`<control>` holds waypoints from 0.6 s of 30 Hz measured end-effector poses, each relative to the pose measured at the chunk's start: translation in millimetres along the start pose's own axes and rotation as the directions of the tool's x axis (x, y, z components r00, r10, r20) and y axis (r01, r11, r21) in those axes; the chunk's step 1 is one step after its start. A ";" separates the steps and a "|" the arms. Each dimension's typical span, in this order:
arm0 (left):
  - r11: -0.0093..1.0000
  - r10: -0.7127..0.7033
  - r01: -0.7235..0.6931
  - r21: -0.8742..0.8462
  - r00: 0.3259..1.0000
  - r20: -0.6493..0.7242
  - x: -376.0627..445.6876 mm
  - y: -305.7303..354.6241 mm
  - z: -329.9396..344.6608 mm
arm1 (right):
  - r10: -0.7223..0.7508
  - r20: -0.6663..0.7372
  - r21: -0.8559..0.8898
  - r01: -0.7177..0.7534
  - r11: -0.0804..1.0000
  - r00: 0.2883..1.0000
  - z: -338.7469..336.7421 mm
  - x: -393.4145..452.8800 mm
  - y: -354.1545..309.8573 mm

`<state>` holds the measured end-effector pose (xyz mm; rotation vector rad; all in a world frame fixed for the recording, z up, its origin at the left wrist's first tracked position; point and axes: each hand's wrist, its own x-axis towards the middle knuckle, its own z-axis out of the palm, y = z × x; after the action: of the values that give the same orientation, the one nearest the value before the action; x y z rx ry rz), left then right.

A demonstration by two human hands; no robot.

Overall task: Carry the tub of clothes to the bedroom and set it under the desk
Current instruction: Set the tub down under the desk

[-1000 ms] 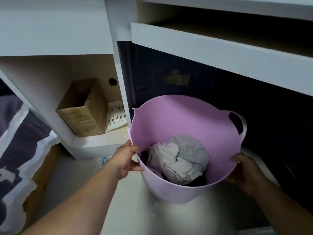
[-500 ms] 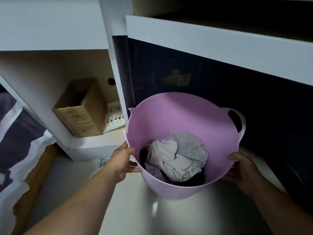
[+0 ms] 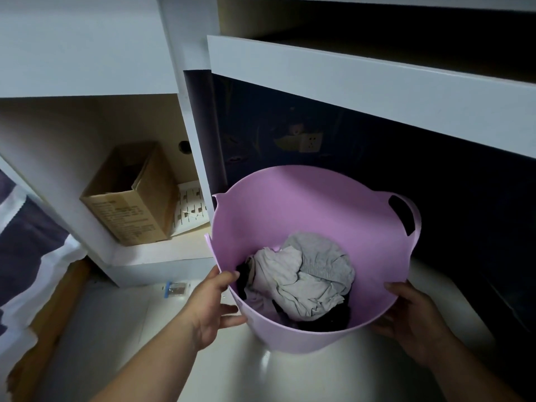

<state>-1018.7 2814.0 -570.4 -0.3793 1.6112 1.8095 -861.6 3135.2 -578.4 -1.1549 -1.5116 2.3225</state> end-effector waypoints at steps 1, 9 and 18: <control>1.000 -0.009 0.009 -0.020 1.000 0.015 -0.3 -3.1 0.7 | -0.004 0.001 0.006 0.004 1.000 1.000 1.5 -0.2 1.8; 0.996 0.031 -0.030 -0.081 1.000 0.003 3.2 -9.7 3.8 | -0.041 -0.014 0.029 0.041 0.999 0.999 3.0 0.0 5.0; 0.995 0.062 -0.065 -0.072 0.997 -0.045 13.7 -2.6 8.9 | -0.086 -0.016 0.018 0.086 0.996 0.996 10.5 11.6 -1.4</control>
<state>-1025.0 2826.5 -579.1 -0.4066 1.6057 1.9248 -877.0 3134.1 -581.2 -1.0787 -1.5007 2.2619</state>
